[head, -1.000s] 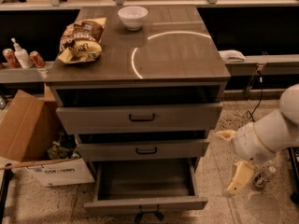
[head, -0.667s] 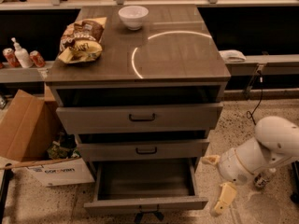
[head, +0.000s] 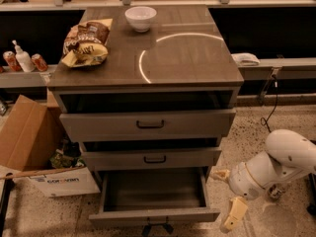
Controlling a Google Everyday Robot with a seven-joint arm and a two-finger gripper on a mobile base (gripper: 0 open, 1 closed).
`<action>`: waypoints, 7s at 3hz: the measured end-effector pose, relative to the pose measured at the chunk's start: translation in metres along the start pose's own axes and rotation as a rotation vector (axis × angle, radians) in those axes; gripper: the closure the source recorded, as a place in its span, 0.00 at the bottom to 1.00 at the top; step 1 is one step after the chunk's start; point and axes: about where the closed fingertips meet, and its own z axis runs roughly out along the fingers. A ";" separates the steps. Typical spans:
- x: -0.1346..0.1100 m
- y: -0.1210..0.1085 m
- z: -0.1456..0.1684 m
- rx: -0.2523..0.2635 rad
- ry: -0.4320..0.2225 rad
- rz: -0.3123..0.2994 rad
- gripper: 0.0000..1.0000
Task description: Close bottom drawer
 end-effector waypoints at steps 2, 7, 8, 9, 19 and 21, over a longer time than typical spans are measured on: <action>0.057 -0.033 0.057 -0.060 -0.013 0.015 0.00; 0.154 -0.064 0.193 -0.207 0.017 0.106 1.00; 0.177 -0.080 0.212 -0.201 0.016 0.134 1.00; 0.211 -0.108 0.248 -0.180 0.049 0.151 1.00; 0.169 -0.314 0.316 0.303 0.053 -0.289 1.00; 0.152 -0.341 0.315 0.381 0.004 -0.324 1.00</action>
Offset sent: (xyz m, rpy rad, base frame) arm 0.0070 -0.0154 -0.1856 0.0543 0.1334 0.0497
